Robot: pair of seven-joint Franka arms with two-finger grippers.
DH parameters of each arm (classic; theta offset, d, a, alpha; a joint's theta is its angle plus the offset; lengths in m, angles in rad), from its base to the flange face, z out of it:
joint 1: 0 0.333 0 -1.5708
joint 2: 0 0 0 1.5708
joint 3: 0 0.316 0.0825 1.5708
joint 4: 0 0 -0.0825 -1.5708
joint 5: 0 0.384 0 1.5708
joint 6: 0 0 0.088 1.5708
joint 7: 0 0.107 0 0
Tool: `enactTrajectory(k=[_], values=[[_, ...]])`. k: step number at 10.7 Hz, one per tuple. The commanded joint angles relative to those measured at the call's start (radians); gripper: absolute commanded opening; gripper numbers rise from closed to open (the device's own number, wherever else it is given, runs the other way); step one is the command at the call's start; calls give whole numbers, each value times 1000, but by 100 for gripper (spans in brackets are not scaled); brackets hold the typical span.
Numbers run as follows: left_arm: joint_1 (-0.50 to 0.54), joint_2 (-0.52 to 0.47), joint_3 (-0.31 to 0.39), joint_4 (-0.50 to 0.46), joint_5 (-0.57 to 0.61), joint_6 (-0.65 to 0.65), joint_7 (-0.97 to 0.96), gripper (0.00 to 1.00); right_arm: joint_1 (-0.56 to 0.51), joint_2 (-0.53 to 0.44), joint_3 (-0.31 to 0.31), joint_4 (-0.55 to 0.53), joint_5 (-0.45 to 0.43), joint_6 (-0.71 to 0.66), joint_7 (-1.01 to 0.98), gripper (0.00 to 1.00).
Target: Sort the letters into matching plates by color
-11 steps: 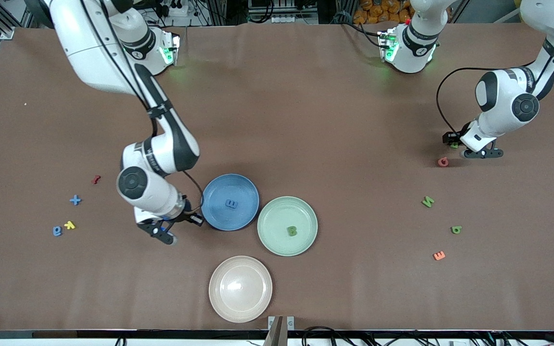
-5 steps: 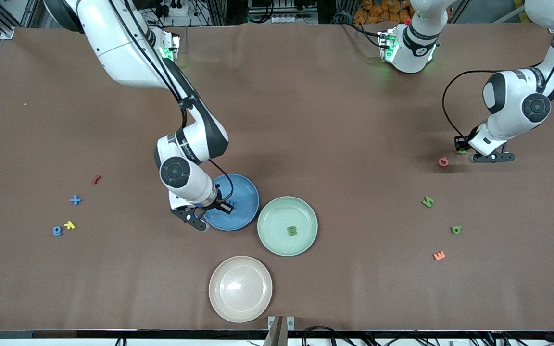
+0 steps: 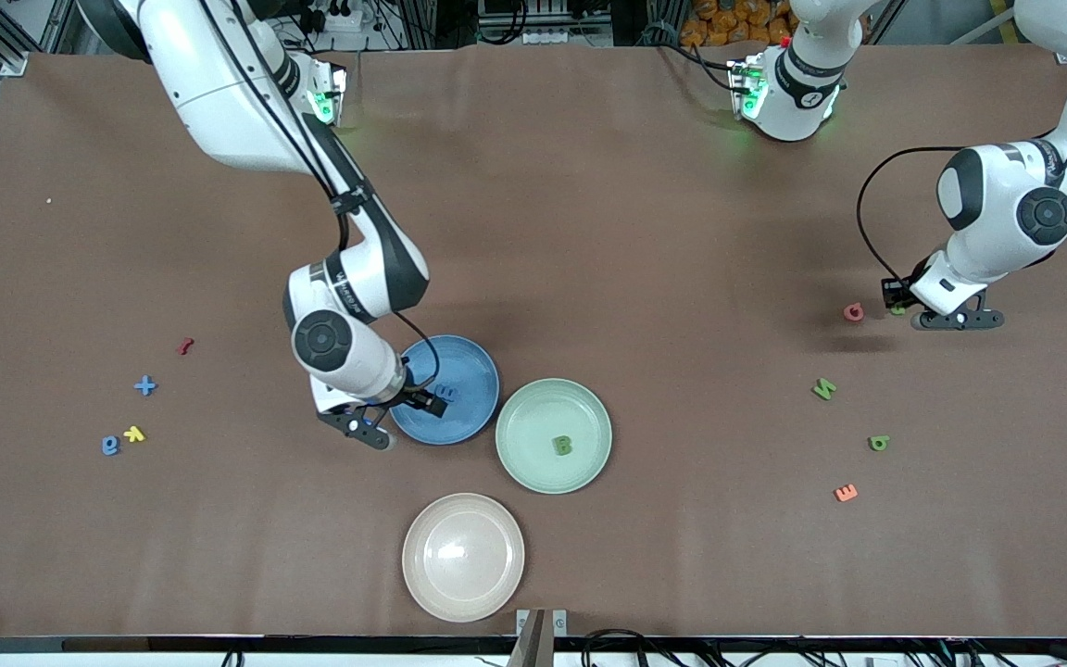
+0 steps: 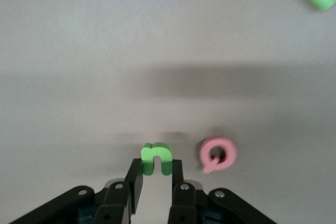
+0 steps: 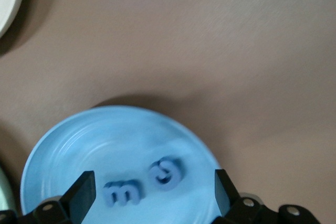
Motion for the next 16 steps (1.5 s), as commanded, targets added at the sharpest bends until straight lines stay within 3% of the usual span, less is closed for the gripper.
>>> enactTrajectory(k=[1, 3, 5, 8, 11, 14, 16], values=[[-12, 79, -79, 204, -75, -128, -60, 0, -105, -36, 9, -7, -1, -42, -138, 100], [-70, 180, -91, 408, -75, -246, -144, 0, -180, -57, 9, -10, -4, -42, -266, 100], [-114, 256, -91, 527, -75, -253, -213, 0, -263, -91, 9, -31, -3, -43, -364, 100], [-151, 325, -102, 608, -90, -251, -252, 0, -395, -105, 0, -41, -20, -91, -440, 100], [-251, 374, -102, 701, -119, -251, -345, 0, -514, -97, -26, -50, -52, -91, -441, 100], [-363, 411, -102, 788, -122, -251, -437, 0, -556, -99, -90, -94, -52, -91, -437, 100], [-427, 383, -128, 797, -122, -251, -518, 0, -582, -99, -98, -105, -54, -88, -442, 100]])
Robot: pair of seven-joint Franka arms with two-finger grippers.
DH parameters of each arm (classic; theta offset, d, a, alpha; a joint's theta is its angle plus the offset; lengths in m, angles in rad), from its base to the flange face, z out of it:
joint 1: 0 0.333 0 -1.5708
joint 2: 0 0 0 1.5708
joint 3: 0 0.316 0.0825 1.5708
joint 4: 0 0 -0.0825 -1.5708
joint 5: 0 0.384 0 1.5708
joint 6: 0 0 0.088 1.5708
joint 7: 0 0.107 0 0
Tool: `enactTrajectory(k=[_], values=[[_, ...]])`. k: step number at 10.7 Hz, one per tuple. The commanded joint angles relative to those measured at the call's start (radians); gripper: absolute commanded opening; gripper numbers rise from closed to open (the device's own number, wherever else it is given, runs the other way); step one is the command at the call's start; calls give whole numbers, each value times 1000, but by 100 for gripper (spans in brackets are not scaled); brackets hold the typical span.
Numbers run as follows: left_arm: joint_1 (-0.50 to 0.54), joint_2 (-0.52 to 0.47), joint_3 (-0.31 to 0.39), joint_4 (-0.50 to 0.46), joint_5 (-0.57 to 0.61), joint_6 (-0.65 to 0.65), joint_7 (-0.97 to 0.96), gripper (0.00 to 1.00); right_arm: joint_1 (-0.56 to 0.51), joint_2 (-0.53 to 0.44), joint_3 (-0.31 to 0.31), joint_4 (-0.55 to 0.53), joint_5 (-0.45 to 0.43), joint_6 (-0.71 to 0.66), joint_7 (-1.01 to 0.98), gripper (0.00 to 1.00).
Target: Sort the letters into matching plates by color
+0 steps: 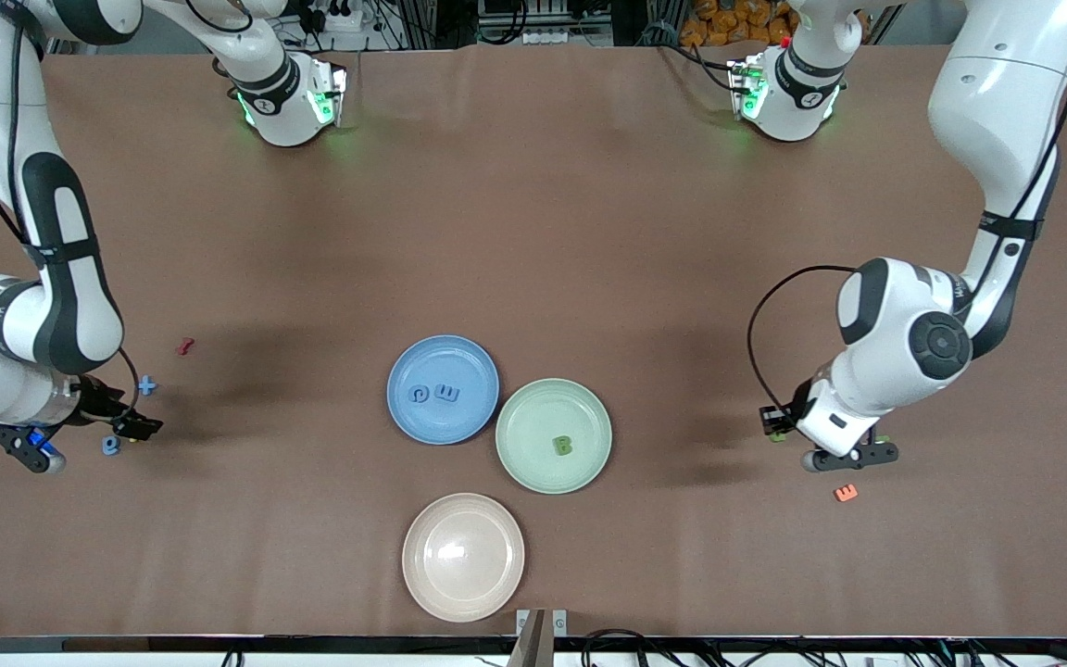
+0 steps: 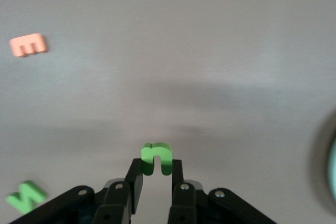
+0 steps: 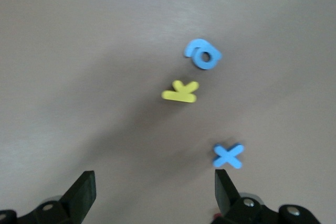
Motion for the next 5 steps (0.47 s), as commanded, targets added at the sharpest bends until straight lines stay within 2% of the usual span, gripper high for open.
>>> enactTrajectory(k=[1, 5], values=[[-81, -3, -38, 73, -15, -26, -109, 0, -30, -26, -1, -51, -18, 13, -2, 100], [-220, -6, -42, 116, -14, -23, -216, 0, -74, -63, 1, -203, -29, 183, -54, 100]])
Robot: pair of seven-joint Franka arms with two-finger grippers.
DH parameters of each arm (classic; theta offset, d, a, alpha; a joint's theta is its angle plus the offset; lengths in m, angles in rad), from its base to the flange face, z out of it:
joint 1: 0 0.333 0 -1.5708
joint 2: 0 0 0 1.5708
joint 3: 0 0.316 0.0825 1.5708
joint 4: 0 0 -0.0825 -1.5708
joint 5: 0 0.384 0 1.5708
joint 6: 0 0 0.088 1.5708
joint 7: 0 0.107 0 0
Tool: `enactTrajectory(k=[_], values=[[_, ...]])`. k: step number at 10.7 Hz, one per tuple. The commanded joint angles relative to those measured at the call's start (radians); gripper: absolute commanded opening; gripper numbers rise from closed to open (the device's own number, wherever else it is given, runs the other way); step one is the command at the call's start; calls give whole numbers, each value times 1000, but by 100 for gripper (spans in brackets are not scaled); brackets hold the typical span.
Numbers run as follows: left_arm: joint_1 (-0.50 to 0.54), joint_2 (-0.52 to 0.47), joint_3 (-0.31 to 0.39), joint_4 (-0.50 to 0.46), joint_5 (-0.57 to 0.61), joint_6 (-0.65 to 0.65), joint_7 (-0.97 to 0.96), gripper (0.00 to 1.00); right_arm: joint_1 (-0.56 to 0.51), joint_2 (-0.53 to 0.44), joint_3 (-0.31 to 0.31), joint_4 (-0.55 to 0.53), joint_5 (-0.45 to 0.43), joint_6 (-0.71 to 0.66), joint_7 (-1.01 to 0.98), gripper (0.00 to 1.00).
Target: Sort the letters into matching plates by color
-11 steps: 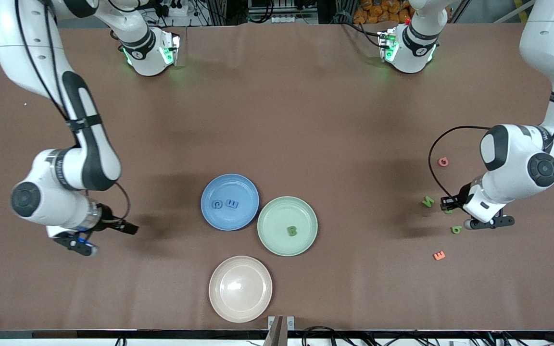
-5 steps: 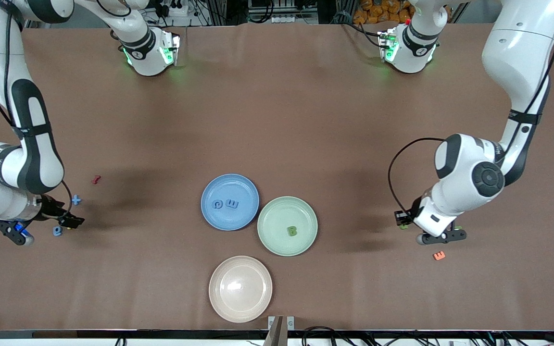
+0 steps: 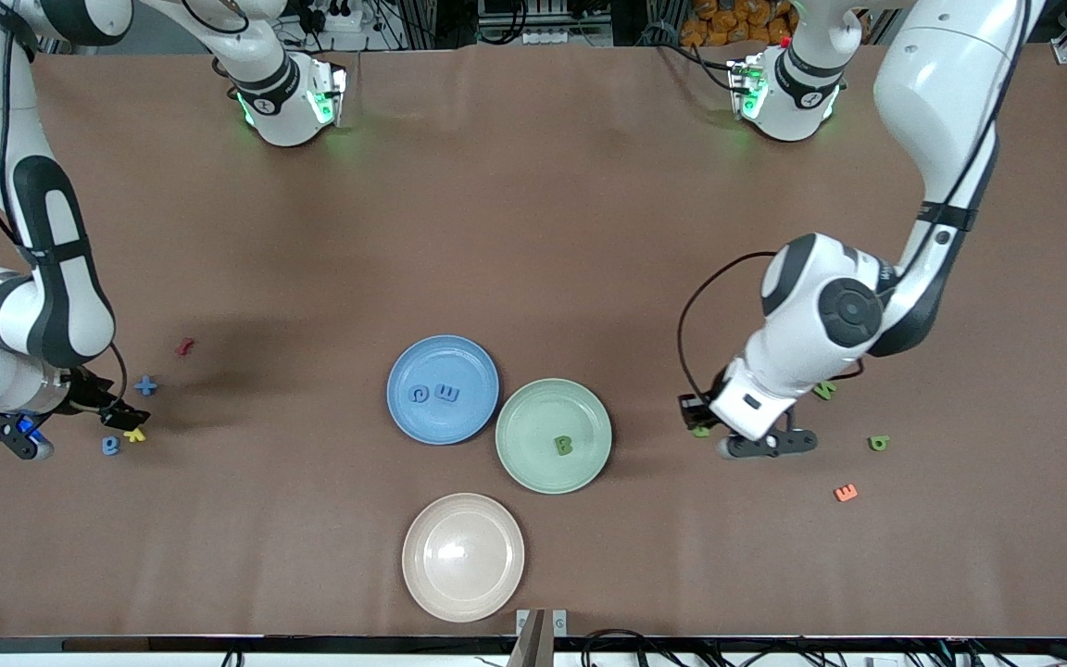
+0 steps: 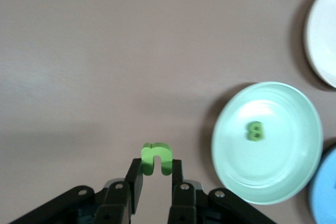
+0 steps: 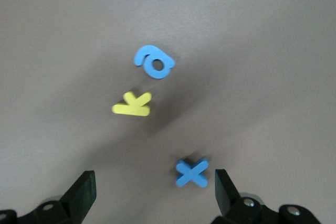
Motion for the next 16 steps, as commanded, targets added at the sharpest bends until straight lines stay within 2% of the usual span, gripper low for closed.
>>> enactTrajectory(k=[1, 4, 6, 9, 11, 12, 13, 14, 15, 16], values=[[-104, -3, 5, 41, -15, -18, -106, 0, -43, -66, 15, -155, -14, 120, -51, 100], [-197, 1, 4, 57, -15, 18, -238, 0, -46, -65, 17, -224, -14, 218, -65, 100], [-253, 26, 4, 65, -16, 51, -286, 0, -46, -68, 18, -246, -13, 231, -88, 94], [-300, 64, 4, 63, -16, 123, -330, 0, -44, -66, 20, -258, -13, 240, -94, 79], [-307, 75, 5, 62, -15, 137, -329, 0, -46, -66, 20, -278, -13, 266, -137, 64], [-300, 74, 7, 62, -13, 137, -329, 0, -48, -66, 20, -286, -13, 274, -151, 60], [-300, 75, 10, 60, -7, 137, -327, 0, -48, -66, 20, -288, -13, 274, -164, 51], [-306, 75, 11, 60, -12, 137, -330, 23, -48, -66, 20, -288, -11, 274, -177, 39], [-305, 74, 13, 63, -4, 138, -320, 99, -48, -66, 20, -288, -10, 274, -187, 30], [-299, 57, 13, 63, -6, 138, -329, 100, -48, -66, 21, -286, -10, 272, -188, 26]])
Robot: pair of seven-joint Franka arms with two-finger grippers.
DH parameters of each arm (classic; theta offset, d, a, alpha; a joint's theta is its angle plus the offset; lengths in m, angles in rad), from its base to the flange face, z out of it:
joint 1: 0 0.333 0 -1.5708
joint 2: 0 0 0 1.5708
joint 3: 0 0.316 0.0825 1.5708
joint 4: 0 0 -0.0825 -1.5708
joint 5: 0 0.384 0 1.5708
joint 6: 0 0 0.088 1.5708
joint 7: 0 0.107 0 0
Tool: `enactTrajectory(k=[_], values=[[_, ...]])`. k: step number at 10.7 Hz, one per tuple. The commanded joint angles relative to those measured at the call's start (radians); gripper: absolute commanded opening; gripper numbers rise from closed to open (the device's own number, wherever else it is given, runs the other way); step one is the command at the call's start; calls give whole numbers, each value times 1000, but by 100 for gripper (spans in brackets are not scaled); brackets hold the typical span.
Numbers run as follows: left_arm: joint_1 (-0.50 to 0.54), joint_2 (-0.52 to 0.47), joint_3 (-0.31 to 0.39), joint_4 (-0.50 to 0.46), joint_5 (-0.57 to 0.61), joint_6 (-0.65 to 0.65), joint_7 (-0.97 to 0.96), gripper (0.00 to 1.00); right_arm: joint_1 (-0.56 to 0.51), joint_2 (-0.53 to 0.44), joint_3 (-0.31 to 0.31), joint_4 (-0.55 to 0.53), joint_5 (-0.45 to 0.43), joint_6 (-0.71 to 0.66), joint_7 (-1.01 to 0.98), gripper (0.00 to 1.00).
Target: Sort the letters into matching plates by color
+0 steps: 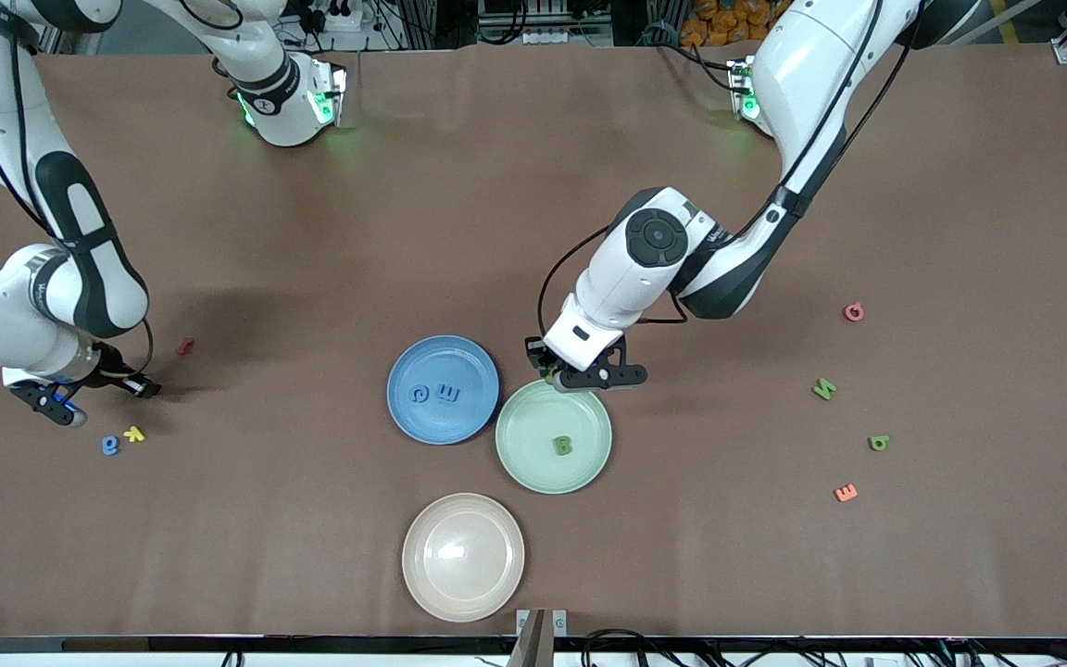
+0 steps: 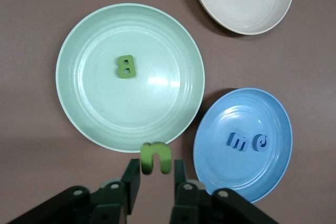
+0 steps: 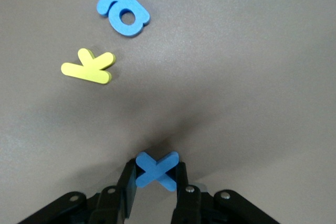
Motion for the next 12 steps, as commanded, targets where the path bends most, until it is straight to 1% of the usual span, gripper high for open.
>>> enactTrajectory(k=[1, 3, 5, 7, 8, 10, 11, 12], values=[[10, -25, 9, 18, -1, 4, -10, 100, -17, -22, 9, -44, -8, 11, -27, 23], [54, -53, 20, 19, -1, 2, -7, 100, -13, -24, 9, -35, -15, 4, -70, 23], [147, -83, 35, 19, 8, 1, 2, 100, -9, -42, 11, -13, -20, -12, -174, 22], [249, -81, 43, 16, 92, 1, 60, 100, 17, -44, 20, 25, -22, -55, -188, 21], [279, -68, 43, 15, 132, -1, 94, 100, 34, -44, 28, 36, -22, -59, -187, 21], [342, -45, 44, 4, 157, -10, 199, 100, 71, -42, 32, 54, -22, -59, -188, 21], [368, -41, 46, -5, 157, -54, 244, 100, 91, -41, 32, 68, -20, -61, -187, 21], [385, -39, 47, -5, 157, -127, 275, 100, 114, -39, 32, 80, -17, -61, -185, 21]])
